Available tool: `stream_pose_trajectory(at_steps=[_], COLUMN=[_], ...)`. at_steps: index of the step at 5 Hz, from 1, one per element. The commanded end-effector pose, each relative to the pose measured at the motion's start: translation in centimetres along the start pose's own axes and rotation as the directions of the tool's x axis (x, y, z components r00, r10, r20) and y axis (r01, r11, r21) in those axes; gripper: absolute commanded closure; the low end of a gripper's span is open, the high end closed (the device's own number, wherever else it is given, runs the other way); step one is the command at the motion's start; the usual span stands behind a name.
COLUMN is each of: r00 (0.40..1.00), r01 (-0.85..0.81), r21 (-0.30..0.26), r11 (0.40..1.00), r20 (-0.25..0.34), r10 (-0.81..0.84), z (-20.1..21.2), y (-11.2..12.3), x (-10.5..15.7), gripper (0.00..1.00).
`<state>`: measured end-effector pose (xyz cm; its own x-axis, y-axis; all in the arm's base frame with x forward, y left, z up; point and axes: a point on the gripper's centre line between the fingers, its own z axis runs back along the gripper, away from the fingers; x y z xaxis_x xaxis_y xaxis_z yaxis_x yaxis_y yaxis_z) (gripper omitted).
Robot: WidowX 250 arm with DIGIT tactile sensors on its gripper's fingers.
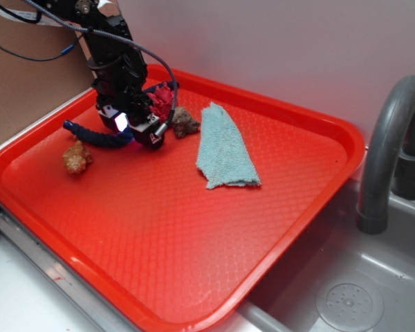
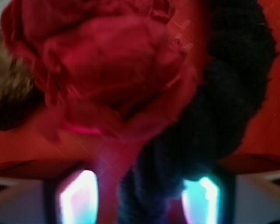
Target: Grab the blue rope.
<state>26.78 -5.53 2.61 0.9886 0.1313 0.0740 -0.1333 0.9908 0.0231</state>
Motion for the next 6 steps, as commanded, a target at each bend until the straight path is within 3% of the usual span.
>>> stream_pose_trajectory(at_steps=[1, 2, 3, 4, 5, 6], r00=[0.999, 0.999, 0.994, 0.985, 0.97, 0.972], r01=[0.013, 0.009, 0.053, 0.126, 0.206, 0.197], r21=[0.055, 0.019, -0.087, -0.139, -0.145, -0.163], r11=[0.998, 1.0, 0.995, 0.982, 0.968, 0.967], r20=[-0.034, 0.031, 0.095, 0.132, 0.164, 0.157], r10=[-0.011, -0.01, -0.045, -0.108, -0.182, -0.172], z=[6.8, 11.9, 17.1, 22.3, 23.9, 23.8], y=[0.2, -0.5, -1.5, -2.6, -3.6, -3.1], x=[-0.1, -0.6, -2.0, -3.9, -6.5, -6.4], gripper=[1.0, 1.0, 1.0, 1.0, 1.0, 1.0])
